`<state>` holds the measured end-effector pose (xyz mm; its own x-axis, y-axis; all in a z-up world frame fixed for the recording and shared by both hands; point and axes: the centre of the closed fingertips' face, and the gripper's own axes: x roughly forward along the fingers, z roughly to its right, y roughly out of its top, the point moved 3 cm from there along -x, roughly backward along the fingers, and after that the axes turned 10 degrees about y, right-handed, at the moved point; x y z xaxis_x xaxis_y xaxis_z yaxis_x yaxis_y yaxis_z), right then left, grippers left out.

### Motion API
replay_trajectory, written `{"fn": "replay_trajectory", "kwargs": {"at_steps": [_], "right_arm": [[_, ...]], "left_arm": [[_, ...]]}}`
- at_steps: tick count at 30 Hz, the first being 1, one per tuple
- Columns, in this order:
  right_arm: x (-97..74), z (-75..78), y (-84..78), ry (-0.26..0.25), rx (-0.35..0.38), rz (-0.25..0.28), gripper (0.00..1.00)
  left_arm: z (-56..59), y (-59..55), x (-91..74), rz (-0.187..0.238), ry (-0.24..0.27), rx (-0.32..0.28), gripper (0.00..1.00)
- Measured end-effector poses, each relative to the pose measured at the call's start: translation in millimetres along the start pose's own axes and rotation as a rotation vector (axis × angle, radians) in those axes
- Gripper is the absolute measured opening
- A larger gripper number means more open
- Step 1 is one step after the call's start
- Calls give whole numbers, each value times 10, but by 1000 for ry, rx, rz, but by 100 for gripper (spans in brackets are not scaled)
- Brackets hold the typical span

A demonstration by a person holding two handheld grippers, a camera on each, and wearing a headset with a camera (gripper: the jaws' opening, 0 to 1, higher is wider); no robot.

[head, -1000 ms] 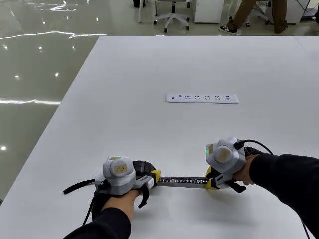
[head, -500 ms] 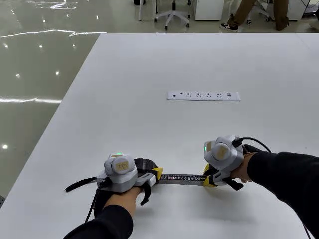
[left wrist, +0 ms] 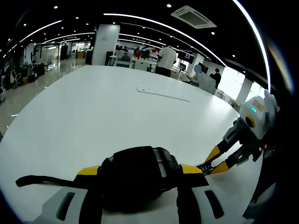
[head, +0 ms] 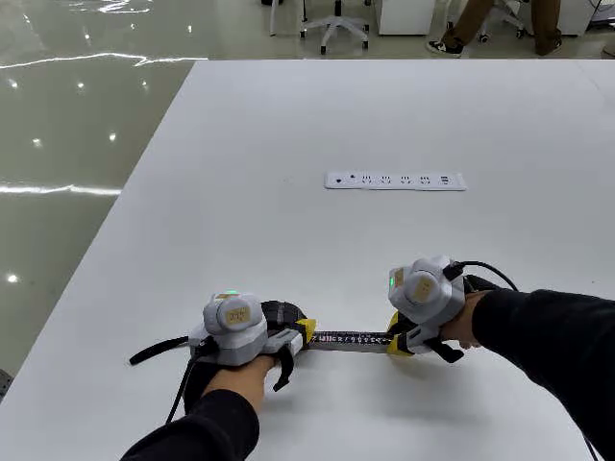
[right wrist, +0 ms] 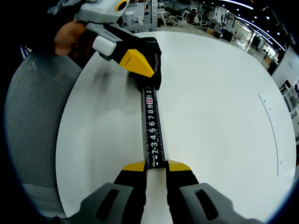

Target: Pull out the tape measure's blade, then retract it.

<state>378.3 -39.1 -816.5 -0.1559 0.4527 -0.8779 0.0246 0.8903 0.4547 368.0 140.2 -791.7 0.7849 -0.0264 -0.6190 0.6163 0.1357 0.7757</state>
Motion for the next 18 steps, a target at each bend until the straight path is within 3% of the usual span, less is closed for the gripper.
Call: {"fn": "replay_trajectory", "kwargs": {"at_steps": [18], "right_arm": [[29, -7, 60, 4, 0, 19, 11]], "left_arm": [[-6, -2, -3, -1, -1, -9, 60]]}}
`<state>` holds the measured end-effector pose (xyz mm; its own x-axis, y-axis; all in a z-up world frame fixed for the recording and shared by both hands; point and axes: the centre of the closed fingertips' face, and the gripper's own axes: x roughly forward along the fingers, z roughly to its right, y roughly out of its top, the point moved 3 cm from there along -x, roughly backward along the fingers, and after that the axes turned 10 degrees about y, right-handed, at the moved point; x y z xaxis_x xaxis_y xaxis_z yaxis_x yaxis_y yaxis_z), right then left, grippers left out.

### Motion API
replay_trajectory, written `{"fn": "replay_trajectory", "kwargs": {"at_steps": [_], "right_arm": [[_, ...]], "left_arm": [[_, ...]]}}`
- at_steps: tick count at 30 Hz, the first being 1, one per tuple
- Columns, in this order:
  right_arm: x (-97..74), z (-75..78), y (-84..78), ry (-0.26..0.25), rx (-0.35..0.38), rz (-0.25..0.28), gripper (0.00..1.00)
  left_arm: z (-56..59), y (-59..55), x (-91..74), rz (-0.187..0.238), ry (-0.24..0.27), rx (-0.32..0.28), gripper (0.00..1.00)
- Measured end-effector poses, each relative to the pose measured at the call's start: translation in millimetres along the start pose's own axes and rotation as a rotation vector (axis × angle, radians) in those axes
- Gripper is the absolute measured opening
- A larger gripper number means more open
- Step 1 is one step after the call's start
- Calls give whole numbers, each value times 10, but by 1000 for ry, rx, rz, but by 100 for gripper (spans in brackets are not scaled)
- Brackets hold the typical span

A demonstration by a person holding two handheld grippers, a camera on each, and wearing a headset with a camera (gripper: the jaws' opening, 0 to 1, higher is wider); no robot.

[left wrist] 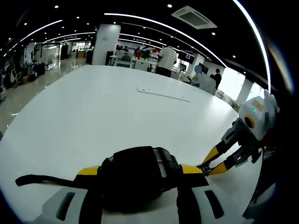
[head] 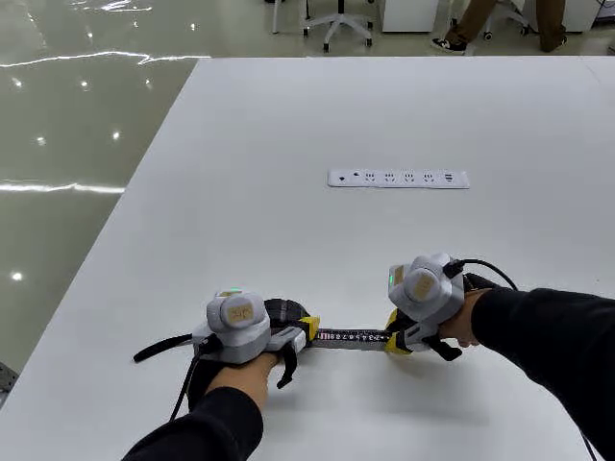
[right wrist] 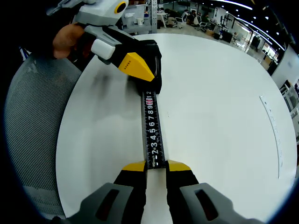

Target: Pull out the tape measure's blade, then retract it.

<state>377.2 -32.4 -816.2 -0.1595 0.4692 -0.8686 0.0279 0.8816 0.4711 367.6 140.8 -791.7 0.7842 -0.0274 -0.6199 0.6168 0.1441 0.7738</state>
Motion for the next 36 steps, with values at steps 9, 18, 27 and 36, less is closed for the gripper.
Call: {"fn": "replay_trajectory", "kwargs": {"at_steps": [9, 18, 27, 36], "right_arm": [[23, 7, 31, -2, 3, 15, 11], [47, 10, 56, -5, -3, 34, 11], [68, -3, 90, -4, -19, 49, 11], [90, 12, 128, -3, 5, 73, 10]], "left_arm": [[-4, 1, -3, -4, -7, -3, 60], [-8, 0, 0, -7, -16, -3, 60], [-7, 2, 4, -8, -25, -2, 59], [-9, 3, 5, -10, -25, -7, 59]]}}
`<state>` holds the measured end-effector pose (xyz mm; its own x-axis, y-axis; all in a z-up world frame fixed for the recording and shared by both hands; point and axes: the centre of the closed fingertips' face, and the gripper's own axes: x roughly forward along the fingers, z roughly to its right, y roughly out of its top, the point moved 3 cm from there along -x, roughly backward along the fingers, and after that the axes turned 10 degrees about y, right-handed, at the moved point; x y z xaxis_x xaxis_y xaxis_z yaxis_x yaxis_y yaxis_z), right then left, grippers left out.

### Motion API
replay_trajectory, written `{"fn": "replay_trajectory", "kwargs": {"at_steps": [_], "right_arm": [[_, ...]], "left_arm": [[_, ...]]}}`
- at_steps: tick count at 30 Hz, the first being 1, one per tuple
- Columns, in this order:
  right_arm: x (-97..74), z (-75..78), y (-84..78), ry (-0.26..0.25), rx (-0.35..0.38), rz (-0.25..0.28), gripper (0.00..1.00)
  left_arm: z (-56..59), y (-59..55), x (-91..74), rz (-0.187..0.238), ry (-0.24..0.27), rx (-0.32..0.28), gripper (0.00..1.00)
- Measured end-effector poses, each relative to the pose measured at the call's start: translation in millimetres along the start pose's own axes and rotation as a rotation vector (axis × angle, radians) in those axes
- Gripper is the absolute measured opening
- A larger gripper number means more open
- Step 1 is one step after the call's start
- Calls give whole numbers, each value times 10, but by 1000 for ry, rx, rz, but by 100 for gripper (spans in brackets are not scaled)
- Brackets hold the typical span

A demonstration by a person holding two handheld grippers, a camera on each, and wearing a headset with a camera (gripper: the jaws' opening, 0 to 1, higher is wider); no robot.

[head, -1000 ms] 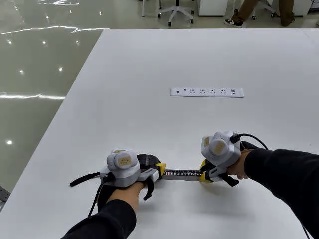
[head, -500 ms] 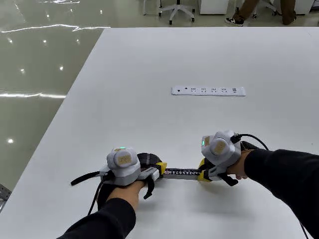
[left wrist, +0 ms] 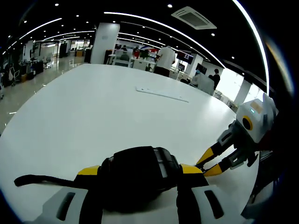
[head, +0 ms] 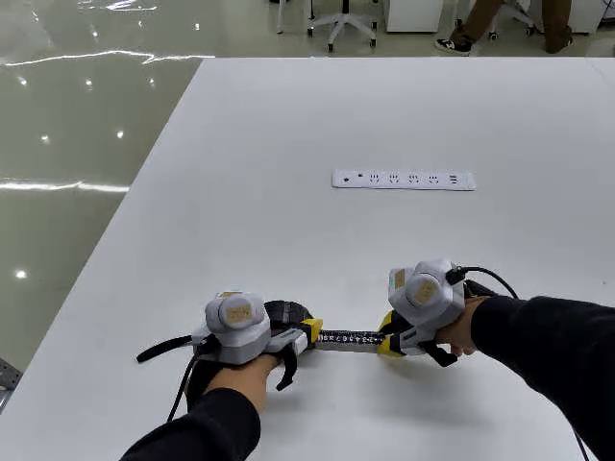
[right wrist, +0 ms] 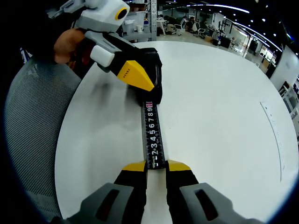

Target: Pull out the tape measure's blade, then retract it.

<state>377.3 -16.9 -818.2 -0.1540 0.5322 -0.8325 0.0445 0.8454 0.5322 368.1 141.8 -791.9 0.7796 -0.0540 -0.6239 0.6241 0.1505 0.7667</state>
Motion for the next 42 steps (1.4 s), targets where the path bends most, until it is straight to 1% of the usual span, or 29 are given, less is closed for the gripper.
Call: {"fn": "replay_trajectory", "kwargs": {"at_steps": [7, 8, 13, 17, 20, 23, 25, 27, 29, 31, 34, 37, 42], "right_arm": [[19, 11, 36, -1, -3, 4, 10], [25, 19, 44, -3, 5, 9, 10], [34, 10, 51, -4, 0, 18, 10], [42, 3, 74, 1, -14, 12, 10], [41, 7, 76, 1, -4, 13, 9], [39, 0, 77, -4, 12, 26, 9], [40, -3, 77, -6, 4, 27, 9], [40, -1, 78, -6, -6, 23, 10], [45, -4, 86, -7, -13, 14, 10], [46, -5, 88, -11, -26, 6, 11], [41, -5, 83, -13, -32, 10, 11], [39, -3, 78, -17, -23, 15, 11], [37, -7, 76, -26, -13, 25, 11]], "left_arm": [[-3, 1, 1, -3, -4, -1, 59], [-3, 2, 1, -3, -4, -2, 59], [-2, 1, -1, -4, -7, -1, 59], [-3, 1, -4, -2, -7, -3, 59], [-4, 1, -6, -2, -9, -5, 59], [-1, 0, -12, -1, -12, -5, 59], [-1, 2, -14, -1, -13, -2, 59], [3, -1, -16, -1, -13, 7, 59], [22, -10, -16, 4, -7, 34, 59], [25, -10, -12, 10, 0, 39, 59], [39, -18, -17, 20, 7, 69, 60], [39, -29, -19, 32, 12, 82, 60], [45, -30, -16, 50, 36, 113, 60]]}}
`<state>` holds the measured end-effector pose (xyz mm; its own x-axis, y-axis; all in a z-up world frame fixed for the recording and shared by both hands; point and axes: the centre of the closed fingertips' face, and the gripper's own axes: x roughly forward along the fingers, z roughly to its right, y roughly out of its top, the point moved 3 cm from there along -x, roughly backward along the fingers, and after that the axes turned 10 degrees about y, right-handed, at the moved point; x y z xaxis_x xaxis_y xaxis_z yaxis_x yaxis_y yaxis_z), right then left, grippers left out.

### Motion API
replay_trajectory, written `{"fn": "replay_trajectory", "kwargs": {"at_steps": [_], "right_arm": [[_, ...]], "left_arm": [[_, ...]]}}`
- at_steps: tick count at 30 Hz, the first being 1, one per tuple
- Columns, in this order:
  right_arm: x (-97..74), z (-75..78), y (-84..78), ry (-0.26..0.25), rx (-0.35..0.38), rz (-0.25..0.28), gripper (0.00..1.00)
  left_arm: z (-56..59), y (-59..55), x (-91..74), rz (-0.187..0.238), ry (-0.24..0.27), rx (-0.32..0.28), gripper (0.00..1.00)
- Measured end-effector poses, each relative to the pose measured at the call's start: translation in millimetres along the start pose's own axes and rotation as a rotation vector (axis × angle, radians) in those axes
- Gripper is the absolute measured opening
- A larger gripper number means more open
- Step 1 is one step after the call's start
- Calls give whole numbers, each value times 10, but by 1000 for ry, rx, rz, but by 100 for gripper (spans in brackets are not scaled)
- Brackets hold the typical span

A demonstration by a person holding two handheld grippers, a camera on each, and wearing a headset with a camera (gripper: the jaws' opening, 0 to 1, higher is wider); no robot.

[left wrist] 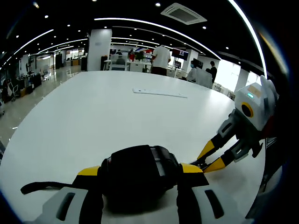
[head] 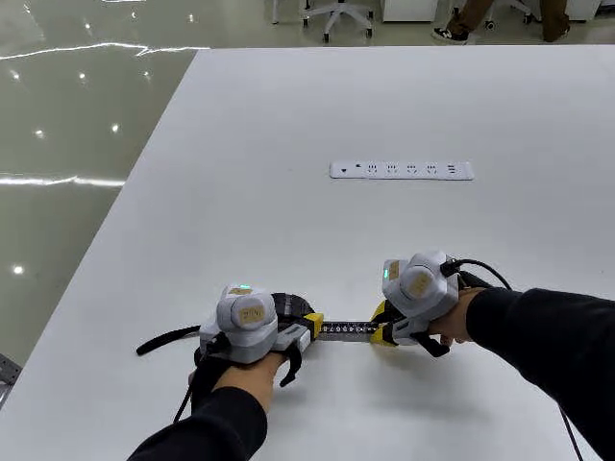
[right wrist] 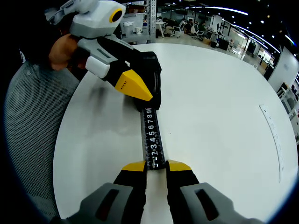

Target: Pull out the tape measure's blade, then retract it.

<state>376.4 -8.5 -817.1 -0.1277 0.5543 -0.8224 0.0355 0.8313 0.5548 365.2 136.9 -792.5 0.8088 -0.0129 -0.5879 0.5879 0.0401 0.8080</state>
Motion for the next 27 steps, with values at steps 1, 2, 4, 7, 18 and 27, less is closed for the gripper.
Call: {"fn": "replay_trajectory", "kwargs": {"at_steps": [1, 2, 4, 7, 18, 27], "right_arm": [[1, 0, -1, -2, 2, 2, 11], [2, 1, 0, -3, 3, 3, 11], [2, -2, -2, -4, 5, 7, 11], [1, -3, -2, -3, 13, 11, 11], [5, -2, 16, -3, 7, 41, 11], [52, 16, 86, 13, 15, 38, 10]], "left_arm": [[3, 1, 4, 3, 7, 17, 60], [4, 1, 10, 1, 10, 22, 60], [0, 3, 19, -4, 15, 36, 60], [-7, 1, 19, -8, 17, 37, 60], [-50, 15, 14, -17, -12, -42, 59], [-50, 11, 19, -24, -20, -45, 59]]}}
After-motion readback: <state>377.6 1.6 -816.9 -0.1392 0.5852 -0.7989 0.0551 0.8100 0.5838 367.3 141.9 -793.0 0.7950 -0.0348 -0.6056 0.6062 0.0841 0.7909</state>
